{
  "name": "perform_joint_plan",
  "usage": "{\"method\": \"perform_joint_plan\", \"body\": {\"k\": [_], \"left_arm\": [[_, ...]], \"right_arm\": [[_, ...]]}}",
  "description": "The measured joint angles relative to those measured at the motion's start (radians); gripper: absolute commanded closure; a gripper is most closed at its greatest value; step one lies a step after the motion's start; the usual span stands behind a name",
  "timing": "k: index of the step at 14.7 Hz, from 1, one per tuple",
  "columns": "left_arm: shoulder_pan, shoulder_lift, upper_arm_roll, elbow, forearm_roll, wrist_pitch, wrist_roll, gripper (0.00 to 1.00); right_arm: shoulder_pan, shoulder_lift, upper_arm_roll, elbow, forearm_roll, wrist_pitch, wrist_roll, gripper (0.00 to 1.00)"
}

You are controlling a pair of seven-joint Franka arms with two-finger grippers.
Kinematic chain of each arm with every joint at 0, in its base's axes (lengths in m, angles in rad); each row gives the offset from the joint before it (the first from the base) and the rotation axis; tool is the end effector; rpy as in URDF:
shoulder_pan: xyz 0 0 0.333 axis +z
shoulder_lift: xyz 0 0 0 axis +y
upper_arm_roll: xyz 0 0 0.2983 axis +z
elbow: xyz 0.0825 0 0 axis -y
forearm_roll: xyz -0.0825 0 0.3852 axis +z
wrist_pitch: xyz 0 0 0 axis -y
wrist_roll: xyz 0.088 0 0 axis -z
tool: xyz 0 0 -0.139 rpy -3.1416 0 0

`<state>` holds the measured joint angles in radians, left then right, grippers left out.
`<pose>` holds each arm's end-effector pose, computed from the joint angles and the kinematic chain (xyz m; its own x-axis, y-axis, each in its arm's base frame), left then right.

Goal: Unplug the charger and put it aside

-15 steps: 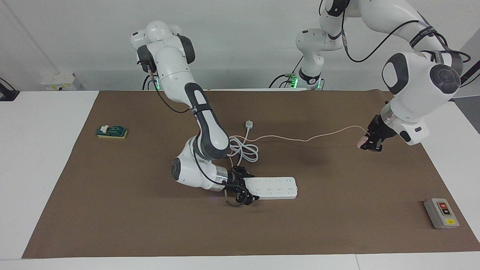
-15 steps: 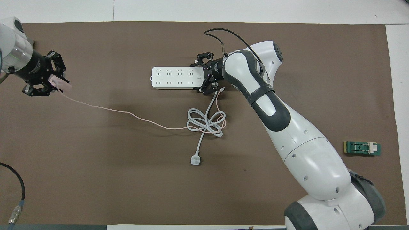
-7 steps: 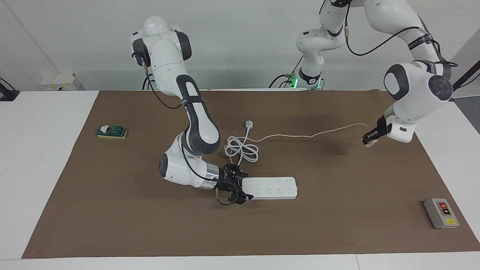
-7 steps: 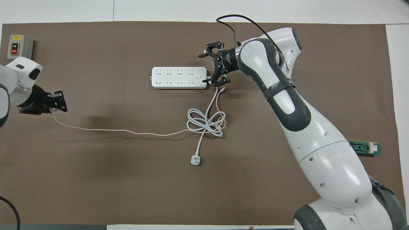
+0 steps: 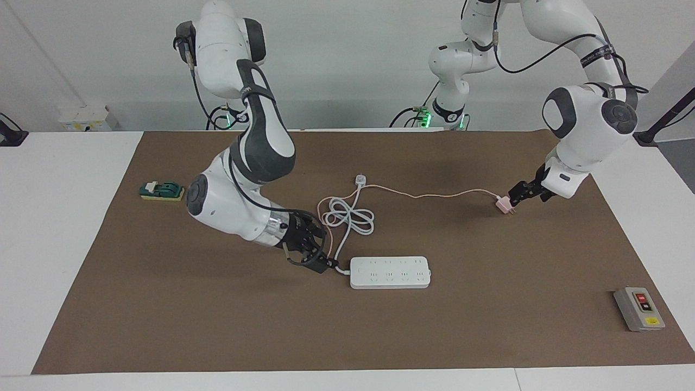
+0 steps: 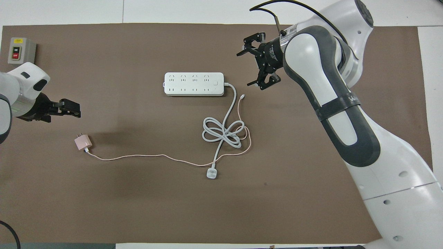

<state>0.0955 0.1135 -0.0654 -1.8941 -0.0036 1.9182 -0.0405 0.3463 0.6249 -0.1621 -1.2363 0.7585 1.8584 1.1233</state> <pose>0.5746 0.0176 0.3857 0.9934 0.0714 -0.0894 0.0723 -0.9974 0.0071 0.6963 0.2330 0.3819 0.4128 -0.7233 -0.5535 -0.9095 -0.3603 -0.2075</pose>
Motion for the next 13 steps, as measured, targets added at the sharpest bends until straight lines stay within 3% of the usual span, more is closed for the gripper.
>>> {"method": "perform_joint_plan", "body": {"k": [6,13], "left_arm": [[-0.01,-0.04,-0.011,0.178,0.0,-0.257,0.005,0.0],[-0.054,-0.157,-0.034,0.193,0.0,-0.384,0.005,0.0]], "right_arm": [[-0.002,-0.149,-0.139,-0.016,-0.238,-0.228,-0.513,0.0],[-0.003,-0.265,-0.238,-0.025,-0.517,-0.311,-1.147,0.0]]}}
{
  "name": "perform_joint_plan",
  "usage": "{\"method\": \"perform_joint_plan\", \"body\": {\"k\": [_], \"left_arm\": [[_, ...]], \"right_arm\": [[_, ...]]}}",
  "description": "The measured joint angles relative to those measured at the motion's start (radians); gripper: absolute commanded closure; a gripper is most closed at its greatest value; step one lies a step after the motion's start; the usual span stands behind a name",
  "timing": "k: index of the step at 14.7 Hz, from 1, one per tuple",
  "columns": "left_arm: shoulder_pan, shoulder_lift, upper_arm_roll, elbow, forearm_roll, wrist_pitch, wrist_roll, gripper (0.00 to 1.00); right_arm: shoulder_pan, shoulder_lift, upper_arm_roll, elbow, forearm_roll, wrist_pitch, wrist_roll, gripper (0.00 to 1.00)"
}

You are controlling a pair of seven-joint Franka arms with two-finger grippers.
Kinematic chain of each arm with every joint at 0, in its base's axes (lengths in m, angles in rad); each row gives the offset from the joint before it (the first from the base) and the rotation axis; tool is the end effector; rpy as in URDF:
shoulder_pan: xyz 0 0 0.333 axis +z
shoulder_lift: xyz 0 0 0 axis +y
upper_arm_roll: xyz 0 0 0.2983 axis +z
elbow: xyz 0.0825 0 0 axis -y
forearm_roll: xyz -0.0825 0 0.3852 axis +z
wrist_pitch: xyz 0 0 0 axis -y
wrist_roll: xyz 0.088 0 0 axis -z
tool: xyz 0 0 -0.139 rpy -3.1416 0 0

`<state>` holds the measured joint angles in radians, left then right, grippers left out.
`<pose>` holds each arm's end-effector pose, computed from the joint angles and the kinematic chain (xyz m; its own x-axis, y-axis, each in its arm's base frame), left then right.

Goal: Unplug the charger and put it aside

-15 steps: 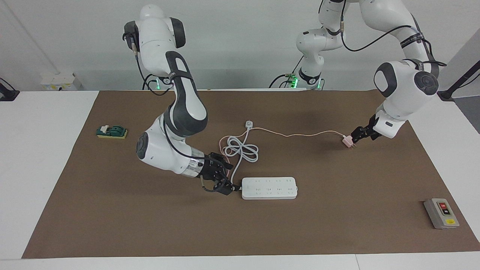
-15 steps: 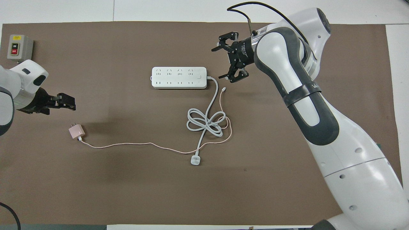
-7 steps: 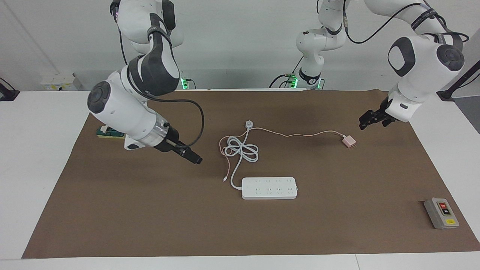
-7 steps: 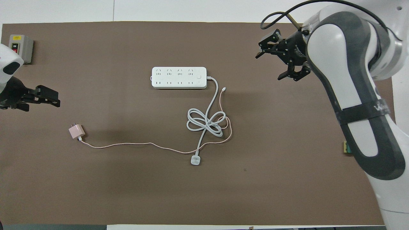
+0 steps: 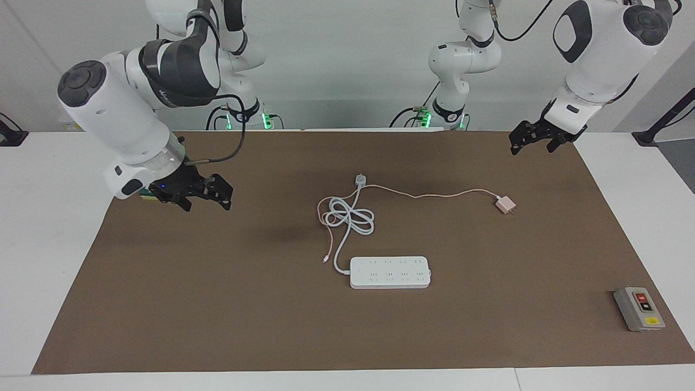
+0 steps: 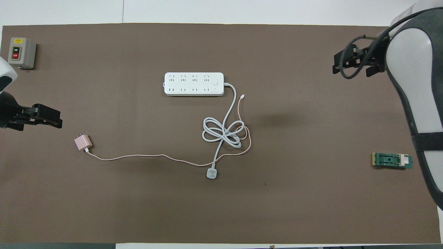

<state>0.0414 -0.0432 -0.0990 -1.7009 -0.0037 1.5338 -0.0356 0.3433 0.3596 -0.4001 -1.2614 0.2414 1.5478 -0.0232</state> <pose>0.5297 -0.0319 0.5344 0.9921 -0.0211 -0.1237 -0.0219 -0.9997 -0.0050 0.6457 0.0376 0.5158 0.9990 -0.0114 -0.0442 -0.0160 -0.9944 -0.1047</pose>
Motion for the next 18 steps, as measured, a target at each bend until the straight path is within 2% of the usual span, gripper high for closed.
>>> {"method": "perform_joint_plan", "body": {"k": [3,6,8,10,12,18], "left_arm": [[-0.025,0.004,0.0,0.0,0.0,0.005,0.0,0.0],[-0.042,0.012,0.001,0.004,0.0,0.017,0.0,0.0],[-0.047,0.021,0.002,0.009,0.0,0.03,0.0,0.0],[-0.051,0.029,0.002,0.017,0.0,0.033,0.0,0.0],[-0.054,0.031,0.002,0.023,0.0,0.031,0.0,0.0],[-0.059,0.031,0.006,0.025,0.0,0.032,0.0,0.0]], "right_arm": [[0.003,-0.077,-0.001,-0.01,-0.13,-0.046,-0.09,0.0],[-0.031,-0.181,0.016,-0.084,-0.189,-0.057,-0.144,0.0],[-0.138,-0.245,0.112,-0.142,-0.215,-0.057,-0.16,0.0],[-0.279,-0.301,0.266,-0.191,-0.251,-0.063,-0.163,0.0],[-0.351,-0.342,0.353,-0.232,-0.267,-0.078,-0.163,0.0],[-0.355,-0.401,0.382,-0.36,-0.284,-0.041,-0.057,0.0]]}}
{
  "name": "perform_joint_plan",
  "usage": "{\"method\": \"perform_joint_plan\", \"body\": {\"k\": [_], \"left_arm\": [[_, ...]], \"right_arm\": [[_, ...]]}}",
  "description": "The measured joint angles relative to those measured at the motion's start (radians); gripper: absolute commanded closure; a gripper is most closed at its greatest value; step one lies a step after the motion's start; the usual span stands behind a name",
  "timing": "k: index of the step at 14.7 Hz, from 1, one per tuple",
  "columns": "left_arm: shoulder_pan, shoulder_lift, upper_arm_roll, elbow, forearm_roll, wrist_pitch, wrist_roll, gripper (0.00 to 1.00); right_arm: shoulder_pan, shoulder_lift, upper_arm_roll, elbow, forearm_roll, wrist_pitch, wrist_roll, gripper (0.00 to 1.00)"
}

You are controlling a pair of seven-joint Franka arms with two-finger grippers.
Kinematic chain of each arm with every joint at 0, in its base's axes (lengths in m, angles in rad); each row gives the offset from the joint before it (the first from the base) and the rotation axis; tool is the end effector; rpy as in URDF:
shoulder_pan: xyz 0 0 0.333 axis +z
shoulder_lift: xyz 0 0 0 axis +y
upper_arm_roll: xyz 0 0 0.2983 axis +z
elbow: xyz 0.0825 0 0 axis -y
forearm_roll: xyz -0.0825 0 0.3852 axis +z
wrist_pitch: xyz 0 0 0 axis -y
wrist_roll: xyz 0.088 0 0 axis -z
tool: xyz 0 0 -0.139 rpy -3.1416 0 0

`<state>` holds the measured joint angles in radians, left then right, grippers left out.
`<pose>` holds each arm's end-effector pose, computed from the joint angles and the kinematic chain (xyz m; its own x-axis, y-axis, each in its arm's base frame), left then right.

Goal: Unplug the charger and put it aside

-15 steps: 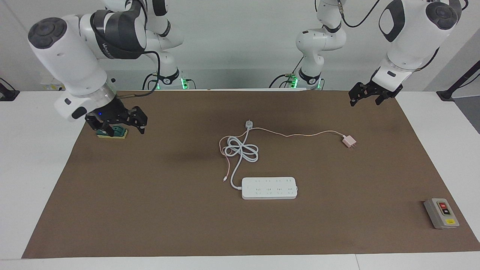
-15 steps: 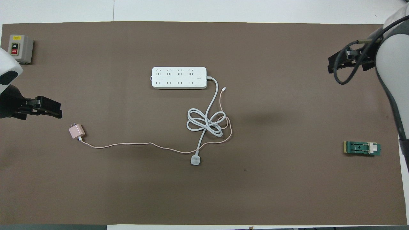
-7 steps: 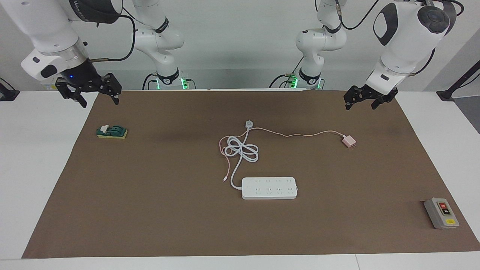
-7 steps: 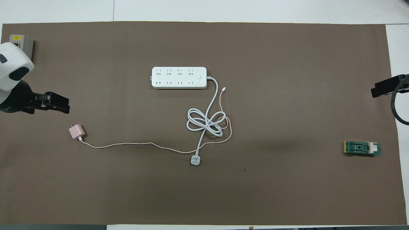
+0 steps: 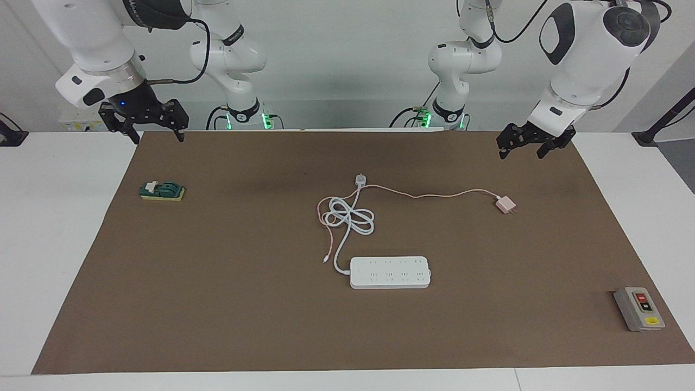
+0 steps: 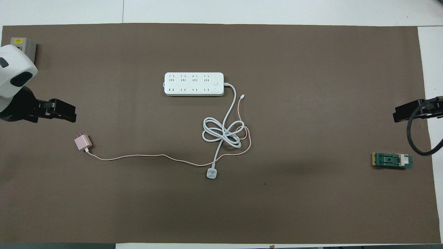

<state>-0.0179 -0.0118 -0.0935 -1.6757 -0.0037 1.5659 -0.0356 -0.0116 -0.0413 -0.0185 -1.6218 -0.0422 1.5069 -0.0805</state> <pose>0.5407 -0.0612 0.5316 0.9924 -0.0751 -0.0979 -0.0755 -0.9971 -0.0009 0.5332 -0.0223 0.5682 0.9959 0.0478 -0.0766 0.0506 -0.9981 0.0354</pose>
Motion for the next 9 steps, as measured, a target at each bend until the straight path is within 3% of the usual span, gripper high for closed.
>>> {"method": "perform_joint_plan", "body": {"k": [9], "left_arm": [[0.0,0.0,0.004,0.0,0.0,0.0,0.0,0.0]], "right_arm": [[-0.039,-0.009,0.048,-0.016,0.003,0.011,0.013,0.0]]}}
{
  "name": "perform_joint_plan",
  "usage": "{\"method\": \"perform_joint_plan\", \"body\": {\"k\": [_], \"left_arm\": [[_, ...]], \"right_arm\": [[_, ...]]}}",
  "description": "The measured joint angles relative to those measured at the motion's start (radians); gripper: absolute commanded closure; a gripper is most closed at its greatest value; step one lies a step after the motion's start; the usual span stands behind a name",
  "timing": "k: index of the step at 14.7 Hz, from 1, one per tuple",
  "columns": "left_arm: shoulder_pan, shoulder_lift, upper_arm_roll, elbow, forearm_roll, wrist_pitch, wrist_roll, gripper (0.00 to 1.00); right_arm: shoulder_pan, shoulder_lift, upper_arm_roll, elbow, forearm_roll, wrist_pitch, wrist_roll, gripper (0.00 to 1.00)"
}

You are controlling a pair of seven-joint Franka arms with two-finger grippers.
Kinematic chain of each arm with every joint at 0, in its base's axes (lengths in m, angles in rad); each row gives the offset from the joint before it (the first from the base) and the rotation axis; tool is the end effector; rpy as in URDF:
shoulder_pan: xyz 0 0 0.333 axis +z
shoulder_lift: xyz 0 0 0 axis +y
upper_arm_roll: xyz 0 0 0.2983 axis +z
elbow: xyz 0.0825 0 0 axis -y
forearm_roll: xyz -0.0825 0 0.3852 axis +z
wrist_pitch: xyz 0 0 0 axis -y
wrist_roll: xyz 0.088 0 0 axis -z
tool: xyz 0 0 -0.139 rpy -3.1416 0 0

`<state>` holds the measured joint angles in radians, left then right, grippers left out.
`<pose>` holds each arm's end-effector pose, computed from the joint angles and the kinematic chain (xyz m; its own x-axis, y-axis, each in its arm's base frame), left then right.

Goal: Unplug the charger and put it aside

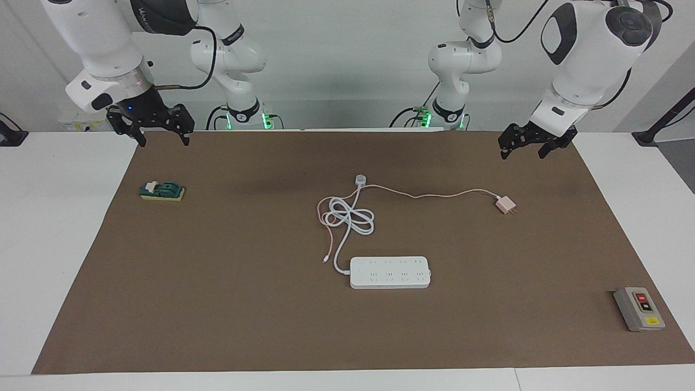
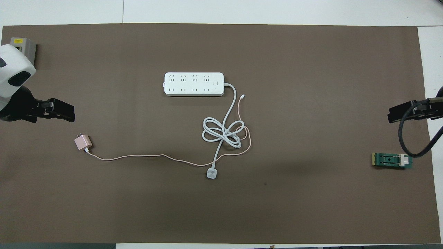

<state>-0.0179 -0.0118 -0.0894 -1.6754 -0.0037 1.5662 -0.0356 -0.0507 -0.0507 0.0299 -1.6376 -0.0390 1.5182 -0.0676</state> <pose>0.5410 -0.0590 0.5318 0.9927 -0.0710 -0.0973 -0.0715 -0.9974 -0.0008 0.5318 -0.0163 0.5668 0.9965 0.0446 -0.0712 0.0472 -0.9982 0.0358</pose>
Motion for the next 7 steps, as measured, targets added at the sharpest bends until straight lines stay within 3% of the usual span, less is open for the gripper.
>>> {"method": "perform_joint_plan", "body": {"k": [7], "left_arm": [[0.0,0.0,0.0,0.0,0.0,0.0,0.0,0.0]], "right_arm": [[-0.003,-0.003,0.0,-0.001,0.035,0.0,0.001,0.0]]}}
